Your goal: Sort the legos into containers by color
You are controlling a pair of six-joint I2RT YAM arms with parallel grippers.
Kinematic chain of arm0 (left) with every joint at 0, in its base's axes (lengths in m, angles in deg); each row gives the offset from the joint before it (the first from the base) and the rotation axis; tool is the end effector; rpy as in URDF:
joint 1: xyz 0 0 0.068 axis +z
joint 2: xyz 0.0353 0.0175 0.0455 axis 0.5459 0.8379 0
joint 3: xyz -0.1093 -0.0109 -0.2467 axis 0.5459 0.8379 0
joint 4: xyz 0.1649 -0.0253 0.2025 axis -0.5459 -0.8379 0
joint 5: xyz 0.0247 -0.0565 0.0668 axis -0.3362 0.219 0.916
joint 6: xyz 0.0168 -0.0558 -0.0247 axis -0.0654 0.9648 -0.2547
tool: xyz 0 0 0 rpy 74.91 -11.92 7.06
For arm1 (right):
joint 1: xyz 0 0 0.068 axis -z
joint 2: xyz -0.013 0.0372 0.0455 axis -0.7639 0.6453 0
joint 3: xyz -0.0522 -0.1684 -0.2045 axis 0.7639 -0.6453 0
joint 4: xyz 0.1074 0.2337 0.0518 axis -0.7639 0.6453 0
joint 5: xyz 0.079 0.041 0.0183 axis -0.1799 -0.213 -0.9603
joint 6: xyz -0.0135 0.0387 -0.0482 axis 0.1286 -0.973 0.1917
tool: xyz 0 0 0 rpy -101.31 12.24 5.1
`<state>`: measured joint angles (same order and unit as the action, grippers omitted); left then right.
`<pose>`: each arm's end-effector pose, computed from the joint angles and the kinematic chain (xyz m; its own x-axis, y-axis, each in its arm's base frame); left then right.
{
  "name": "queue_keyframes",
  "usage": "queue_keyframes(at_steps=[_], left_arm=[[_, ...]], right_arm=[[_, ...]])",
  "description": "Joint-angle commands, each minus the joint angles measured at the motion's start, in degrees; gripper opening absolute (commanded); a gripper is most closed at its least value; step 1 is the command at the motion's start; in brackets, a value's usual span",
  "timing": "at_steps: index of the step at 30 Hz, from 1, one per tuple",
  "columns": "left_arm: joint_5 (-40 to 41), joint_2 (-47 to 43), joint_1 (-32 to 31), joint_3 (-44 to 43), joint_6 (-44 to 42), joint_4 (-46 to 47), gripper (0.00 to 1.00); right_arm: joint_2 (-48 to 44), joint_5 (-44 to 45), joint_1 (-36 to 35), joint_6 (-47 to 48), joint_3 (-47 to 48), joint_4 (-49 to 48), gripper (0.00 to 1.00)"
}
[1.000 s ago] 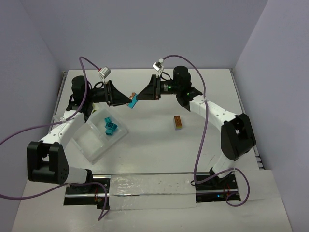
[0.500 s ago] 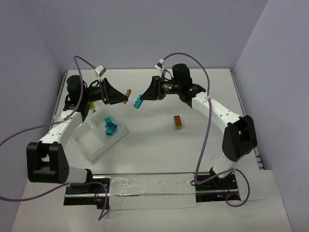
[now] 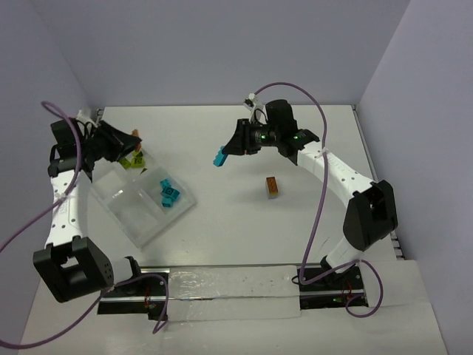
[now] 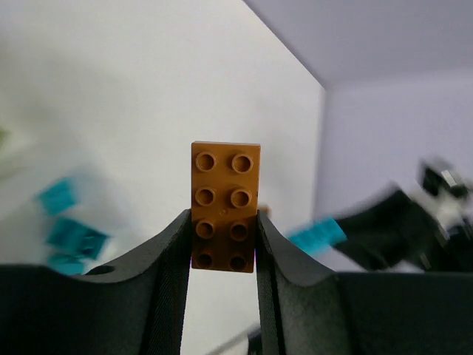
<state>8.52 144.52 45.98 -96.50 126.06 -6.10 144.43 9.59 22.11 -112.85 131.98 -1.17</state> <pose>0.2935 0.0339 0.3307 -0.6328 -0.6587 -0.4070 -0.0401 0.5529 -0.8323 0.3285 0.2055 0.3194 -0.7102 -0.0142 -0.7039 -0.6120 0.5067 0.6072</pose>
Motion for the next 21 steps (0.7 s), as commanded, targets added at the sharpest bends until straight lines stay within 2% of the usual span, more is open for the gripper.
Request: queue_keyframes(at_steps=[1,3,4,7,16,18,21], left_arm=[[22.33,-4.34,5.22,-1.13,-2.42,-16.40,0.00],[32.94,-3.29,6.49,-2.82,-3.62,-18.94,0.00],[35.44,-2.28,6.82,-3.54,-4.20,-19.97,0.00],[39.16,1.45,7.67,-4.99,-5.24,-22.36,0.00],[47.64,9.14,8.03,-4.88,-4.80,-21.99,0.00],[49.48,9.98,8.03,-3.74,-4.40,-21.28,0.04],[50.35,10.44,8.03,-2.10,-4.28,-19.60,0.17]], right_arm=[[-4.75,1.58,0.46,1.22,-0.90,0.14,0.00],[-5.11,1.30,0.46,1.57,-1.39,0.49,0.00],[-5.16,1.26,0.46,1.79,-1.48,0.71,0.00],[-5.03,1.47,0.42,2.59,-1.36,1.58,0.00],[-5.07,1.30,0.46,2.68,-2.24,1.73,0.00],[-5.04,1.35,0.42,2.76,-2.26,1.81,0.00],[-4.77,0.60,0.44,2.68,-1.89,1.81,0.00]])
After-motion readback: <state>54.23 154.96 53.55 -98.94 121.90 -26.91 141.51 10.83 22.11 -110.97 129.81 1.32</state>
